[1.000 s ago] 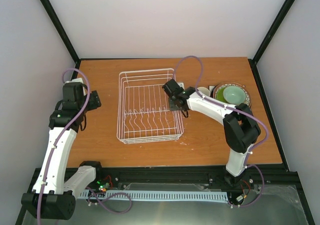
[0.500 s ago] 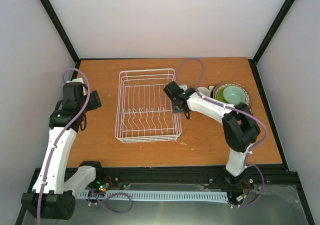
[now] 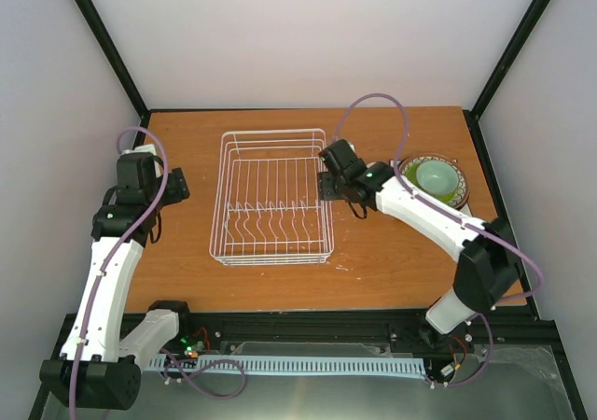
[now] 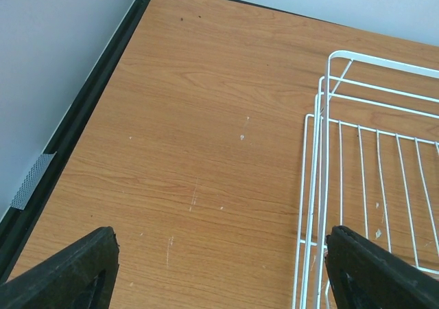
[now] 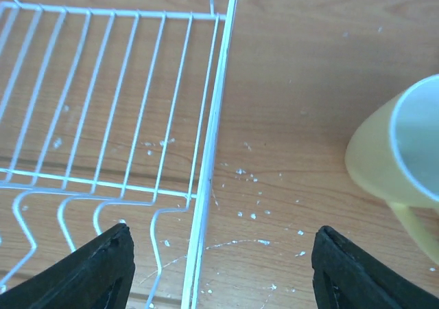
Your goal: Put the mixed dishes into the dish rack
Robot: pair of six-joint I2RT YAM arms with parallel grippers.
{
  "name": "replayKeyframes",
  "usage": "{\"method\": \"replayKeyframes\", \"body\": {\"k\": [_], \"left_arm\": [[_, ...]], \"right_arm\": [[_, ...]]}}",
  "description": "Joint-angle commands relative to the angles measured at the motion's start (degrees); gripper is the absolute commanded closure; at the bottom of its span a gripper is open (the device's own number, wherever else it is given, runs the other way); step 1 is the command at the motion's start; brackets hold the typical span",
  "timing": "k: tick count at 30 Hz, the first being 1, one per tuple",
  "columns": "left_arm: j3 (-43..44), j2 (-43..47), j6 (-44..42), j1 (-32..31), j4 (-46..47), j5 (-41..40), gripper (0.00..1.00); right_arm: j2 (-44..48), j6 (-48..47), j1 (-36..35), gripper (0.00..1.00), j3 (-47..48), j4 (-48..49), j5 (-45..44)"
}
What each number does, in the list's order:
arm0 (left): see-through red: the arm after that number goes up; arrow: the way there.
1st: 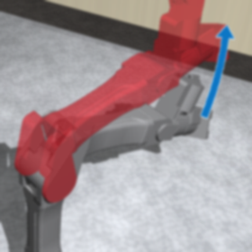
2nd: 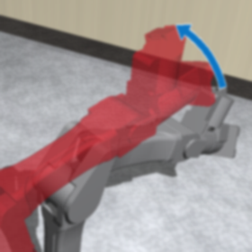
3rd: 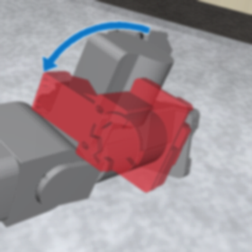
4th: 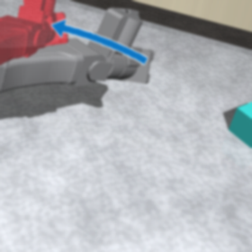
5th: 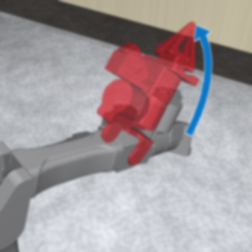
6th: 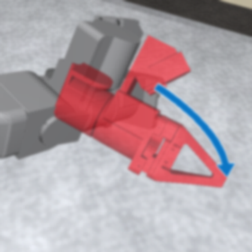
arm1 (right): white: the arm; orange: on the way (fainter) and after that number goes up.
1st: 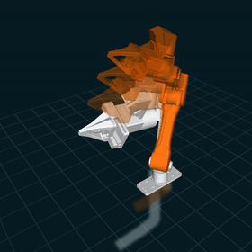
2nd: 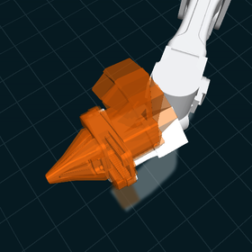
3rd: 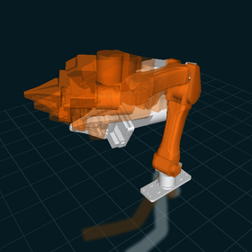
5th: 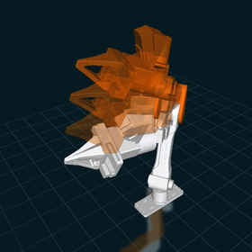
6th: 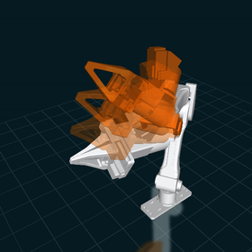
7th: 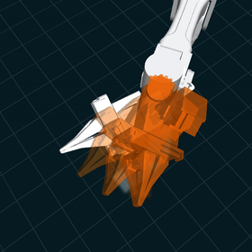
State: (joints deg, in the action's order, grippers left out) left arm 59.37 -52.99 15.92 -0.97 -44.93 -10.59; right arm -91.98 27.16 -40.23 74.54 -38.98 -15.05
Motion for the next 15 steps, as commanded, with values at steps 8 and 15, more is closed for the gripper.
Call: {"method": "replayKeyframes", "body": {"k": [8,15], "left_arm": [[-1.32,1.47,-1.88,0.18,7.98,12.14,0.23],[-5.48,3.26,-1.60,0.18,16.47,19.71,0.24]], "right_arm": [[13.19,-3.29,2.67,0.61,-8.27,-3.87,-12.29],[21.76,-4.53,2.96,0.51,-19.67,1.19,-16.24]]}}
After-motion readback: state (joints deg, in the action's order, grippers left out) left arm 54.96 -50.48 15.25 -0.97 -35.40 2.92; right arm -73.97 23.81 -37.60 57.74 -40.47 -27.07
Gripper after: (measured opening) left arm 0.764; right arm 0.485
